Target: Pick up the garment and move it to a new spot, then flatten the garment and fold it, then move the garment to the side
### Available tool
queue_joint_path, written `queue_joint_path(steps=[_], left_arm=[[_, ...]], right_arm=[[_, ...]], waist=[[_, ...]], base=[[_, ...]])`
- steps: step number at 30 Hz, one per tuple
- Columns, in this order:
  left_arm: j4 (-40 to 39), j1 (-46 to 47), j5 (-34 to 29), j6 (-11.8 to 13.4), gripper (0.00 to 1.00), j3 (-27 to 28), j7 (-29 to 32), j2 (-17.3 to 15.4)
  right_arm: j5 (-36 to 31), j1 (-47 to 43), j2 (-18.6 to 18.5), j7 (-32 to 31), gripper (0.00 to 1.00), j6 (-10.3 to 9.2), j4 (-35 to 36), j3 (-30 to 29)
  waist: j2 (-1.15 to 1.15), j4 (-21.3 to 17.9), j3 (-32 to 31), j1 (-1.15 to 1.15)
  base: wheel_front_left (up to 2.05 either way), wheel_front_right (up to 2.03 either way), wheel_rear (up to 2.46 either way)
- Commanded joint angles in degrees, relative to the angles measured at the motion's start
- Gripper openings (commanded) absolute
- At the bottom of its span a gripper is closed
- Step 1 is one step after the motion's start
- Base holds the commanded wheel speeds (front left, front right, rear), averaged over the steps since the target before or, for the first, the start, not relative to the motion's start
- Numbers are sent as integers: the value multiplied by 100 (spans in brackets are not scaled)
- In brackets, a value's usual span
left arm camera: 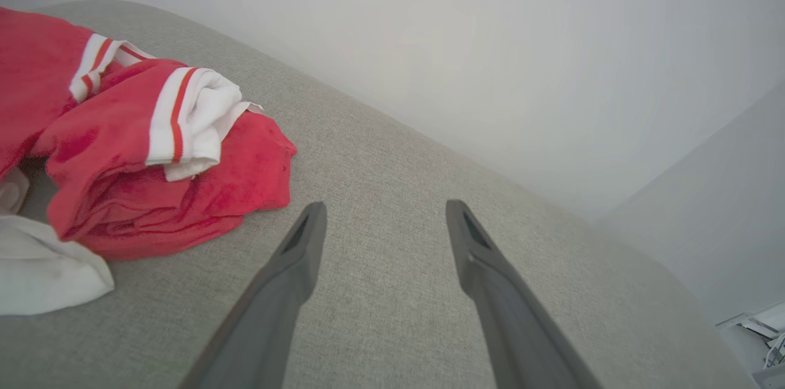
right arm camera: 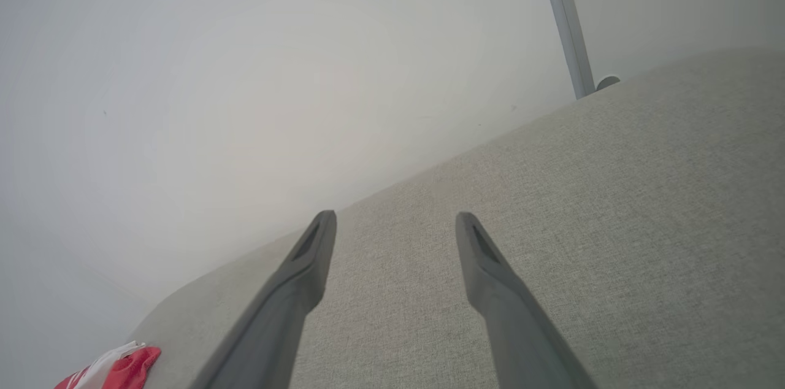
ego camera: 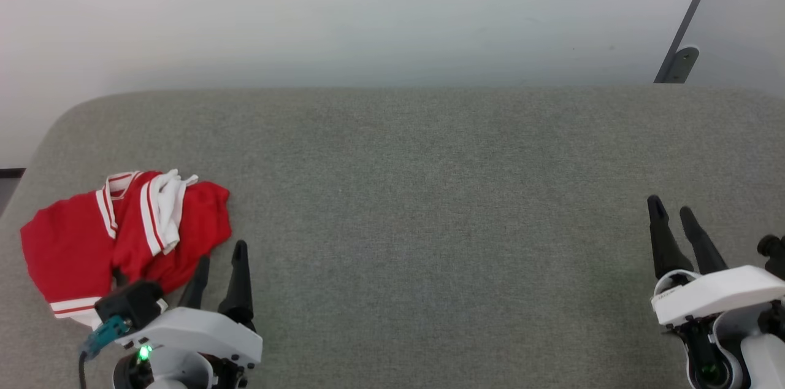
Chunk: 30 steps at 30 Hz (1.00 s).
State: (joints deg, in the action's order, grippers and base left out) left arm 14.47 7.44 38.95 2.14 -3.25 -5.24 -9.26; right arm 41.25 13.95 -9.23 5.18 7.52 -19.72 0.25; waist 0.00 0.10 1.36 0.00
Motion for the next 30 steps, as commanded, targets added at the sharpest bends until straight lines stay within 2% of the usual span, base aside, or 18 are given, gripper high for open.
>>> queue_joint_path(steps=[1,14,30], left_arm=[[-60,167,-169,61,100,-39,-68,-58],[-101,215,-857,237,100,-242,-285,-196],[-115,255,-1612,235,100,-305,-518,-207]], right_arm=[[-225,214,-69,74,100,-2,42,26],[-957,436,-159,289,100,-3,-205,168],[-1608,548,-192,520,100,-4,-281,123]], waist=[[0,1,8,0],[0,-1,50,0],[0,9,38,0]], base=[[0,0,0],[0,0,0],[0,0,0]])
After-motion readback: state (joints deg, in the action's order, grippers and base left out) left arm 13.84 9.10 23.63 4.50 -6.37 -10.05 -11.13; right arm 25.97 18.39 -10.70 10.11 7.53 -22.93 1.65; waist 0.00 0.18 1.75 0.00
